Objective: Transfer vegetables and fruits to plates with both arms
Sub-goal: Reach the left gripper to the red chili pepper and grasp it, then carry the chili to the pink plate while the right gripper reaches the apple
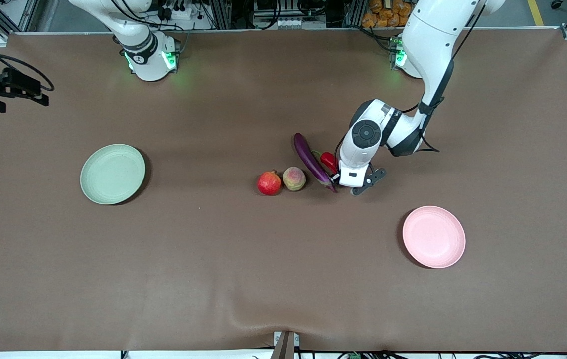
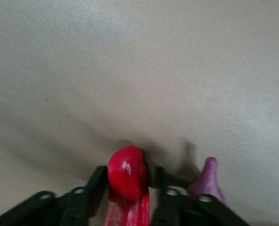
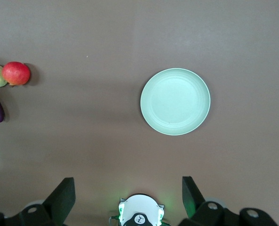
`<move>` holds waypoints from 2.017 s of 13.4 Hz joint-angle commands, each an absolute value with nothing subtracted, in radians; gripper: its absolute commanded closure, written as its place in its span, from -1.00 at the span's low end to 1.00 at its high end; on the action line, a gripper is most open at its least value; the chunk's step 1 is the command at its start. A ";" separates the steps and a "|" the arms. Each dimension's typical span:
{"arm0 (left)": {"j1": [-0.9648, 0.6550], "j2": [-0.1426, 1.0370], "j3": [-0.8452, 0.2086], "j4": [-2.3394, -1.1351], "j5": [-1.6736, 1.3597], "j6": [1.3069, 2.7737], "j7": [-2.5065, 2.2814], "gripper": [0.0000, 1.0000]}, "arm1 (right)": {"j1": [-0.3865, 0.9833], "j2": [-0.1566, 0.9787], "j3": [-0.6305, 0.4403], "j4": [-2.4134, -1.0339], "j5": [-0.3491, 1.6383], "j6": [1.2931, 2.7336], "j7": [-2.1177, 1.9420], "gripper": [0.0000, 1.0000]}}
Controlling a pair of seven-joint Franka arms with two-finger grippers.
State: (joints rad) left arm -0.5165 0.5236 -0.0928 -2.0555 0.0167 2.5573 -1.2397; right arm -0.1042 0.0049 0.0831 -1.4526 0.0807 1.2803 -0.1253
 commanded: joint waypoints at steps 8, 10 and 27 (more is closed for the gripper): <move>-0.234 0.360 -0.077 -1.910 0.081 2.315 -0.804 1.00 | -0.086 0.278 0.084 -1.439 0.094 1.462 -0.124 -1.00; -0.175 0.376 -0.075 -1.855 0.081 2.315 -0.744 1.00 | -0.004 0.284 0.083 -1.440 0.097 1.514 -0.103 -1.00; 0.055 0.689 -0.075 -1.525 0.074 2.326 -0.502 0.06 | 0.558 0.673 0.080 -1.469 0.236 2.107 1.192 -1.00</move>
